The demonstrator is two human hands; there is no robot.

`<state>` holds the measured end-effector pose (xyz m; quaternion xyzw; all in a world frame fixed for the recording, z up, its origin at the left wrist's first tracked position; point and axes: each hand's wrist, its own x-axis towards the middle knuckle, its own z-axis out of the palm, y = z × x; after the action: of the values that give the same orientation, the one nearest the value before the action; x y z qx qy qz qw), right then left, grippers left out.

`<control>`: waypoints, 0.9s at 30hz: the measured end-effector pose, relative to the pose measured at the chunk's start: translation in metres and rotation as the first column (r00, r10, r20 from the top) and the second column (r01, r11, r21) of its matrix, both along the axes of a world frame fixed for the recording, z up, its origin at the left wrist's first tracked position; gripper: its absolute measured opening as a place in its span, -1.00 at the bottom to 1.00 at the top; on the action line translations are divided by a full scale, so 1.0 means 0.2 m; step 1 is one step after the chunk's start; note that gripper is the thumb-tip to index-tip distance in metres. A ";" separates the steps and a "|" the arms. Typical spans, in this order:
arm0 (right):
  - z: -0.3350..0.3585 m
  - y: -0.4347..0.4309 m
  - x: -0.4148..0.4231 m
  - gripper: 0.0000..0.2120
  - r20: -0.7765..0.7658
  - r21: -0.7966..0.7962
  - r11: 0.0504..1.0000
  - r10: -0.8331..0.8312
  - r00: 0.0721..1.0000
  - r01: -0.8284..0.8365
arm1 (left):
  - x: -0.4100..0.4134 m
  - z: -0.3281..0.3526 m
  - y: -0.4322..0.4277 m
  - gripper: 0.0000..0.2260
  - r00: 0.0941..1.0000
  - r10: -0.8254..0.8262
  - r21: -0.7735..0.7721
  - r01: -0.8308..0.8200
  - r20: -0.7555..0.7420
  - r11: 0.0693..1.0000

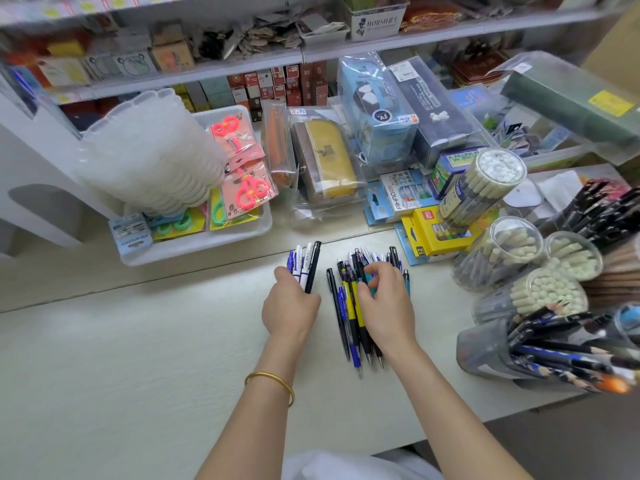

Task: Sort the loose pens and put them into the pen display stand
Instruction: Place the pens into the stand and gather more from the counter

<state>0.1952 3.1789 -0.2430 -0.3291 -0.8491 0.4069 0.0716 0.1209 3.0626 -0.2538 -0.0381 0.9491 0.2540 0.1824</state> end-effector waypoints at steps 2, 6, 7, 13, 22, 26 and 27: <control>0.00 0.00 0.00 -0.77 0.003 0.000 1.000 0.001 1.000 -0.001 | 0.01 0.00 0.03 -0.73 0.993 0.058 0.147 -0.073 0.108 0.986; 0.00 0.00 0.00 -0.77 0.004 0.004 1.000 0.006 1.000 -0.006 | 0.06 -0.02 0.09 -0.69 0.990 0.074 0.195 -0.097 0.123 0.976; -0.01 0.00 0.01 -0.78 0.005 0.003 1.000 0.005 1.000 -0.005 | 0.07 -0.02 0.10 -0.68 0.992 0.064 0.177 -0.083 0.106 0.981; -0.02 0.01 0.01 -0.78 0.004 -0.006 1.000 -0.009 1.000 0.009 | 0.09 -0.03 0.12 -0.66 0.998 0.016 0.114 -0.023 0.061 0.993; -0.01 0.01 0.02 -0.77 -0.014 0.006 1.000 -0.007 1.000 0.007 | 0.12 -0.03 0.15 -0.69 1.000 -0.004 0.038 0.003 0.030 0.999; -0.01 0.01 0.02 -0.78 -0.016 0.010 1.000 -0.011 1.000 0.011 | 0.11 -0.04 0.12 -0.75 0.999 -0.011 -0.031 0.009 -0.042 0.999; 0.00 0.01 0.02 -0.78 -0.021 0.009 1.000 -0.012 1.000 0.012 | 0.11 -0.03 0.11 -0.75 0.999 -0.004 -0.033 0.003 -0.044 0.999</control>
<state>0.1987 3.1810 -0.2434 -0.3298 -0.8480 0.4062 0.0846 0.1420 3.0840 -0.2604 -0.0340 0.9570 0.2387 0.1610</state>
